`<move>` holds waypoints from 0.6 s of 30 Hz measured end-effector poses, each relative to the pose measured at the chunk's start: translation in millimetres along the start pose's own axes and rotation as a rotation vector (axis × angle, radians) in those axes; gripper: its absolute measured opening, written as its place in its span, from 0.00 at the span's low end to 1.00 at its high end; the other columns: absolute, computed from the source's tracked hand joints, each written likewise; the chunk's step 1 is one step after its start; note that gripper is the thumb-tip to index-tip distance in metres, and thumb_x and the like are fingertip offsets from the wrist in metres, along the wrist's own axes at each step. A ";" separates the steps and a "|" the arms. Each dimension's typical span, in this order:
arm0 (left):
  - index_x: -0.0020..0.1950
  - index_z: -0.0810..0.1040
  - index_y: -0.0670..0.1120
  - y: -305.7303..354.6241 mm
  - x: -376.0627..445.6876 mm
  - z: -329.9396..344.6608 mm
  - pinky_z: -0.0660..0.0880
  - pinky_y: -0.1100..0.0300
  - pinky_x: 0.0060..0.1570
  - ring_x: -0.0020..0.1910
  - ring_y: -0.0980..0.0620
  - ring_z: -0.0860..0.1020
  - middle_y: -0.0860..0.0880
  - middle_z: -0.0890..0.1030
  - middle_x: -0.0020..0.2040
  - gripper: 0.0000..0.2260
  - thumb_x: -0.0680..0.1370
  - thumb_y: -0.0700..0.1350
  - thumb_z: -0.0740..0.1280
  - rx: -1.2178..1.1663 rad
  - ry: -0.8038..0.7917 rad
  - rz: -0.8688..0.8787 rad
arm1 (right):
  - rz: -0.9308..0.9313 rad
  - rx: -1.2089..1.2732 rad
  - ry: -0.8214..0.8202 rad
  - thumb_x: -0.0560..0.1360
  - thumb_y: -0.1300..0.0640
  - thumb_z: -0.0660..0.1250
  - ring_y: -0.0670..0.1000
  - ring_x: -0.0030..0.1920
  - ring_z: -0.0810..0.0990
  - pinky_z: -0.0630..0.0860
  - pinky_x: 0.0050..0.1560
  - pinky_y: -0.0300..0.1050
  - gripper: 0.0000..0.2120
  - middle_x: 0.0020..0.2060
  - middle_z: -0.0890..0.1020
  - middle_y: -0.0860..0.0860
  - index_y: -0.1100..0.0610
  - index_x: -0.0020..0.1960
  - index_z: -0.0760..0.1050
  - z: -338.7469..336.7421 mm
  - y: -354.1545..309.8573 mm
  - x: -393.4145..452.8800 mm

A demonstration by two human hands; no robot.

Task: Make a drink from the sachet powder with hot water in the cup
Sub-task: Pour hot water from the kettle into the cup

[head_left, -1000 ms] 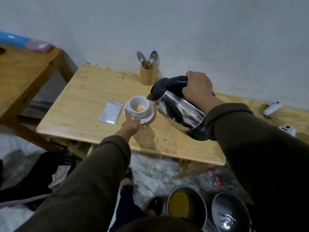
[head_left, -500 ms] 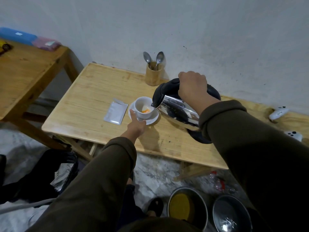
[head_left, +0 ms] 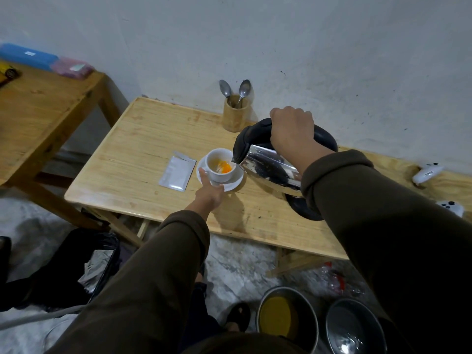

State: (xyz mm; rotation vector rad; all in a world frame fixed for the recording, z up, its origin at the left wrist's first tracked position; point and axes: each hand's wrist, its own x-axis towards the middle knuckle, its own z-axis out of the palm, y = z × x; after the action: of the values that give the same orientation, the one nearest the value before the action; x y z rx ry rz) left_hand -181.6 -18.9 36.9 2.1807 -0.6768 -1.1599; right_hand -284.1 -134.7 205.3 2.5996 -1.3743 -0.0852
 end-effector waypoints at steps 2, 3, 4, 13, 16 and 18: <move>0.78 0.32 0.50 0.2 -0.5 0.2 0.68 0.46 0.66 0.69 0.32 0.70 0.30 0.66 0.72 0.34 0.83 0.49 0.55 0.009 -0.001 0.002 | -0.002 -0.005 0.001 0.76 0.62 0.62 0.61 0.55 0.77 0.72 0.57 0.52 0.11 0.53 0.79 0.60 0.60 0.59 0.72 -0.2 -0.4 0.2; 0.78 0.32 0.49 0.2 -0.9 0.1 0.68 0.46 0.66 0.69 0.32 0.70 0.30 0.66 0.72 0.34 0.83 0.49 0.55 0.008 0.000 0.000 | -0.004 -0.006 0.003 0.76 0.62 0.62 0.61 0.55 0.77 0.72 0.57 0.52 0.11 0.53 0.79 0.60 0.60 0.59 0.72 0.0 -0.6 0.4; 0.78 0.32 0.49 0.5 -1.2 0.0 0.68 0.46 0.66 0.70 0.32 0.69 0.30 0.66 0.72 0.34 0.83 0.49 0.55 0.006 0.002 -0.001 | -0.006 -0.008 0.005 0.76 0.62 0.62 0.61 0.55 0.77 0.72 0.57 0.52 0.11 0.53 0.79 0.60 0.60 0.59 0.72 0.2 -0.7 0.7; 0.78 0.32 0.49 3.4 -3.3 -0.3 0.67 0.47 0.67 0.71 0.33 0.69 0.31 0.65 0.73 0.34 0.83 0.48 0.55 0.000 -0.002 -0.009 | -0.016 -0.029 0.015 0.76 0.62 0.61 0.60 0.55 0.77 0.71 0.56 0.51 0.11 0.53 0.79 0.59 0.60 0.58 0.72 0.8 1.2 2.9; 0.78 0.32 0.50 3.6 -2.8 0.4 0.67 0.46 0.67 0.71 0.33 0.69 0.31 0.65 0.74 0.34 0.83 0.48 0.55 -0.007 0.000 -0.016 | -0.027 -0.037 0.028 0.77 0.62 0.60 0.60 0.55 0.77 0.71 0.56 0.52 0.11 0.53 0.79 0.59 0.60 0.58 0.72 1.1 2.1 3.0; 0.78 0.31 0.50 2.9 -1.5 0.9 0.67 0.46 0.67 0.70 0.34 0.69 0.31 0.65 0.73 0.35 0.83 0.49 0.55 -0.006 -0.001 -0.019 | -0.032 -0.047 0.037 0.77 0.62 0.60 0.61 0.55 0.77 0.71 0.56 0.52 0.11 0.53 0.79 0.59 0.60 0.59 0.72 1.7 2.4 2.7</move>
State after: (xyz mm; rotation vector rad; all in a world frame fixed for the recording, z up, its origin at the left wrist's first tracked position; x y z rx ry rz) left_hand -183.6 -20.2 39.3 2.1862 -0.6534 -1.1707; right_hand -284.8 -138.5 204.2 2.5723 -1.3024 -0.0728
